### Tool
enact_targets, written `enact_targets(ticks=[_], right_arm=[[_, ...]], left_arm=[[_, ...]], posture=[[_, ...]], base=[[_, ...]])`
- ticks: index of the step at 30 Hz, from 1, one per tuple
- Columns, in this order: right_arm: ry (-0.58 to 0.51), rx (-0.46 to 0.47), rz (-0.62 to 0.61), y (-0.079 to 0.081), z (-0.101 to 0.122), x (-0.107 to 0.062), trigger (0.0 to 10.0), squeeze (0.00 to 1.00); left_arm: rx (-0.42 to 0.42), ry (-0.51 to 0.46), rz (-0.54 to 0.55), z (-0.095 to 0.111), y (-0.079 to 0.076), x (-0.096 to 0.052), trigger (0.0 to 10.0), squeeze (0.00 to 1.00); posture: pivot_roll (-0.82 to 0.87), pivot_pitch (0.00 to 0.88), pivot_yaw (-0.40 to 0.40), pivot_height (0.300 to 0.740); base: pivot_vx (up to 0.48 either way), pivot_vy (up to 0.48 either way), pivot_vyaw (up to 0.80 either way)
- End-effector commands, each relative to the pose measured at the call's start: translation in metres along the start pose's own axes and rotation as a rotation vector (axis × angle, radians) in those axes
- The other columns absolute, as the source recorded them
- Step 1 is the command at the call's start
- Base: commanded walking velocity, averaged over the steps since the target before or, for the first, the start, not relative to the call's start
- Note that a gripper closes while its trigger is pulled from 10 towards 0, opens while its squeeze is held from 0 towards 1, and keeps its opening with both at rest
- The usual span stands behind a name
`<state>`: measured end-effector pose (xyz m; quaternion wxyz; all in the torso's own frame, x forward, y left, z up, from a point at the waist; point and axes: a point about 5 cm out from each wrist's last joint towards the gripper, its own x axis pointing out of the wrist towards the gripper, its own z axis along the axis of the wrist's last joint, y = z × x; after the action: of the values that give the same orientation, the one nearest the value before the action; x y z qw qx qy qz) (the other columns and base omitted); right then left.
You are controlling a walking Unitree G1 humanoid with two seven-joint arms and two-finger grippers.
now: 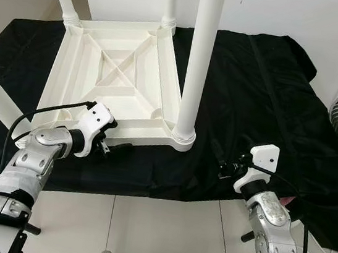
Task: Building children table
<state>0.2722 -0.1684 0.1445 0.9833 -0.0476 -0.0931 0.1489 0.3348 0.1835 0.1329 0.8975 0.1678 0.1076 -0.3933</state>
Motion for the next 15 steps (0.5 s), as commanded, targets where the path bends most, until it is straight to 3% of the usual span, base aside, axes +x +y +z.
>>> enact_targets(ticks=[1,15], right_arm=[[0.001,0.004,-0.003,0.003,-0.003,-0.001,10.0,0.0],[-0.039,0.053,-0.001,0.014,0.005,0.0,10.0,0.0]], left_arm=[[-0.043,0.005,0.235,-0.004,0.01,-0.002,0.1,0.0],[-0.051,-0.049,0.32,0.01,0.006,0.006,0.0,0.0]], posture=[[-0.14,0.097,0.094,0.74],[-0.14,0.102,0.09,0.74]], base=[[0.0,0.0,0.0],[0.0,0.0,0.0]])
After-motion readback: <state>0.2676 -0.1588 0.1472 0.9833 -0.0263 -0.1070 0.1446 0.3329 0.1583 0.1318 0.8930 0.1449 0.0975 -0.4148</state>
